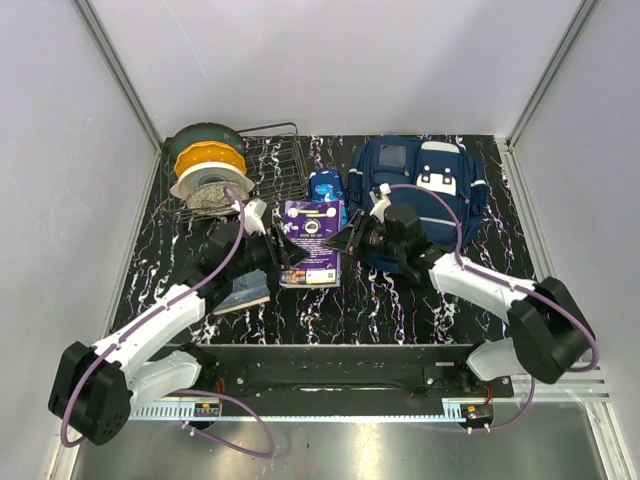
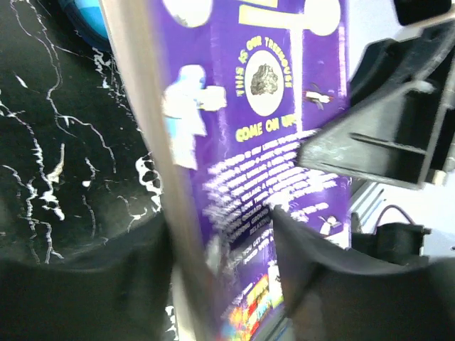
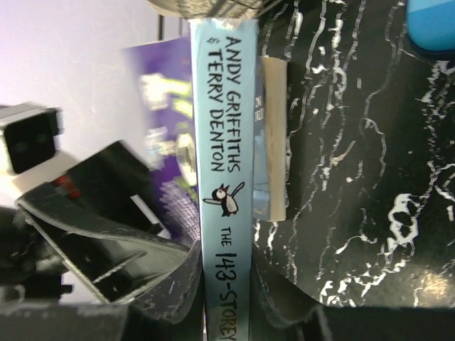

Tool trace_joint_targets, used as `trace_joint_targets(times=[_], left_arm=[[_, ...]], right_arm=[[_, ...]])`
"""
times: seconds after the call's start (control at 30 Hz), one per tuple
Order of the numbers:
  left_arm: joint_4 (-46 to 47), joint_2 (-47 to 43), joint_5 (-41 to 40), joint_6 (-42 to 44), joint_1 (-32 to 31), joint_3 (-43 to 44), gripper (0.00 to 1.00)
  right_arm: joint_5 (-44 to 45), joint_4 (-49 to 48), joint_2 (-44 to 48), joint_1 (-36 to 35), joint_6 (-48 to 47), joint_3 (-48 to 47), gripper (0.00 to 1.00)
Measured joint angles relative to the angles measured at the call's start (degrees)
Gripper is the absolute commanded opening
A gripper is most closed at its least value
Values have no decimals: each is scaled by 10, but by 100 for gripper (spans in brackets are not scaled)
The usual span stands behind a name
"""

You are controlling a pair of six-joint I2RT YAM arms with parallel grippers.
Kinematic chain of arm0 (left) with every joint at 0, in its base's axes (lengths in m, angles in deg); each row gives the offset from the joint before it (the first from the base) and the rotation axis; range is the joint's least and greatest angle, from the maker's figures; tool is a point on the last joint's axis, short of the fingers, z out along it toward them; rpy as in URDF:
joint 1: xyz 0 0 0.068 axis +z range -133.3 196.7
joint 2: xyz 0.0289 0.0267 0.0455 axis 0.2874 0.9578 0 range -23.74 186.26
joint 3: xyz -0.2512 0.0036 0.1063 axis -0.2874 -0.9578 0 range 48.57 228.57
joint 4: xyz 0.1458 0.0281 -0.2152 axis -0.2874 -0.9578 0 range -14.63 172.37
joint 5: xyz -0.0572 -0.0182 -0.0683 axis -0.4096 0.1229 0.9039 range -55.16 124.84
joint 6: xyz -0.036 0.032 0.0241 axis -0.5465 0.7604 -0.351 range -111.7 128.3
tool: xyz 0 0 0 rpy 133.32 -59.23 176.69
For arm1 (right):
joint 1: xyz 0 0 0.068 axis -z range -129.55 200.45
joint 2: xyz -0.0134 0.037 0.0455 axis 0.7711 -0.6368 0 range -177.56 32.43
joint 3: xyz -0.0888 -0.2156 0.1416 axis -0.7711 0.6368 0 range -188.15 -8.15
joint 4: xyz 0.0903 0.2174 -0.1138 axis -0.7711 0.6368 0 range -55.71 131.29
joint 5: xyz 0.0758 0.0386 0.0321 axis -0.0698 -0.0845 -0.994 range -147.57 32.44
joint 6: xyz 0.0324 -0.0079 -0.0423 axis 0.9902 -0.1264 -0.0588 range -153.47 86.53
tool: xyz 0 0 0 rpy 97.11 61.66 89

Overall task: Pack the student bag
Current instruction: Pick up the book from the center of the board.

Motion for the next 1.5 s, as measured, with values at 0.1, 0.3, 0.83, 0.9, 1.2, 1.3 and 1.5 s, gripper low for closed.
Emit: trace_joint_targets(times=[0.1, 0.3, 0.83, 0.9, 1.2, 1.3, 1.5], left_arm=[[-12, 3, 6, 15, -3, 7, 99], [-52, -22, -21, 65, -15, 64, 99], [26, 128, 78, 87, 0, 212, 99], [37, 139, 98, 79, 0, 212, 99], [191, 176, 227, 5, 0, 211, 99], [259, 175, 267, -24, 2, 210, 99], [390, 191, 339, -105, 3, 210, 99]], right_arm=[[14, 19, 40, -4, -9, 1, 0], [58, 112, 122, -13, -66, 1, 0], [88, 191, 367, -10, -78, 53, 0], [89, 189, 375, -10, -77, 54, 0], [75, 168, 393, -10, -74, 57, 0], [69, 157, 409, -10, -74, 57, 0], [43, 125, 421, -11, -72, 56, 0]])
